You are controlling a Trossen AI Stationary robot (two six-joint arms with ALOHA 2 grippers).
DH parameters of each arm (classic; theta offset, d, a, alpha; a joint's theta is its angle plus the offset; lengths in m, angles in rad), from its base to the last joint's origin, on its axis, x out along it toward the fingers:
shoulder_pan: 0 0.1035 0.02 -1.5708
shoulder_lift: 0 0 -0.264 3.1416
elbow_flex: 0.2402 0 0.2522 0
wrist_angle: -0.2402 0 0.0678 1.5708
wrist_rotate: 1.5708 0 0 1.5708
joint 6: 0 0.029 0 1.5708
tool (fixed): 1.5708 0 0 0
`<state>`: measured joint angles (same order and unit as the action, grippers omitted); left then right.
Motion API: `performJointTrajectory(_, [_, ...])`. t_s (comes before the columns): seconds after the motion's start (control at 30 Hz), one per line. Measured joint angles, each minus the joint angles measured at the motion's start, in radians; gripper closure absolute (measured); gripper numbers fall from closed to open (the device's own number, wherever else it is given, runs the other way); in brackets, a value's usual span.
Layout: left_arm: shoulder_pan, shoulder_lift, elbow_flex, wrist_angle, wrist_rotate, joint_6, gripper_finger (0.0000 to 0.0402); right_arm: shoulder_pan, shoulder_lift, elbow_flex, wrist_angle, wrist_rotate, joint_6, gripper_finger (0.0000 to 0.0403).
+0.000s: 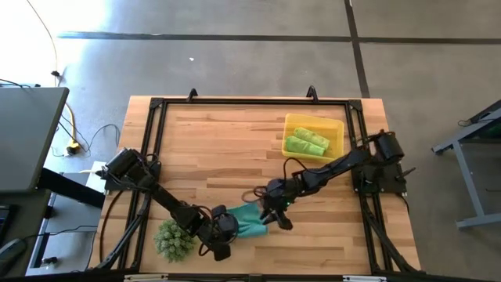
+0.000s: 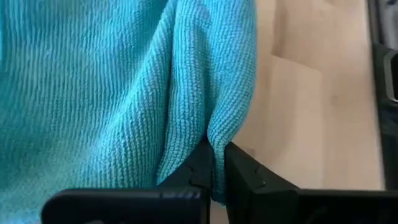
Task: Roll microfiber towels into tight, uniform cylinder then place into a basket
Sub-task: Roll the blue towel
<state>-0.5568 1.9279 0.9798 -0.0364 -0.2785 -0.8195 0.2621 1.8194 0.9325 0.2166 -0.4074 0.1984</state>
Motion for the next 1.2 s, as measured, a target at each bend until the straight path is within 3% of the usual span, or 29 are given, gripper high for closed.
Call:
performJointTrajectory(0.17, [0.002, 0.001, 0.0, 0.016, 0.065, -0.042, 0.0394, 0.081, -0.066, 0.0, -0.05, 0.159, -0.365, 0.0302])
performJointTrajectory(0.33, [0.048, 0.0, 0.0, 0.005, 0.204, -0.119, 0.0395, 0.181, -0.057, 0.002, -0.008, 0.262, -0.538, 0.0301])
performJointTrajectory(0.57, [0.114, 0.0, -0.001, 0.006, 0.331, -0.121, 0.0395, 0.267, 0.022, 0.002, 0.081, 0.305, -0.566, 0.0301])
performJointTrajectory(0.97, [0.131, 0.002, -0.004, 0.033, 0.315, -0.122, 0.0396, 0.298, 0.092, 0.002, 0.128, 0.532, -0.567, 0.0299])
performJointTrajectory(1.2, [0.129, 0.002, -0.004, 0.038, 0.307, -0.122, 0.0396, 0.268, 0.102, 0.003, 0.12, 0.54, -0.478, 0.0254])
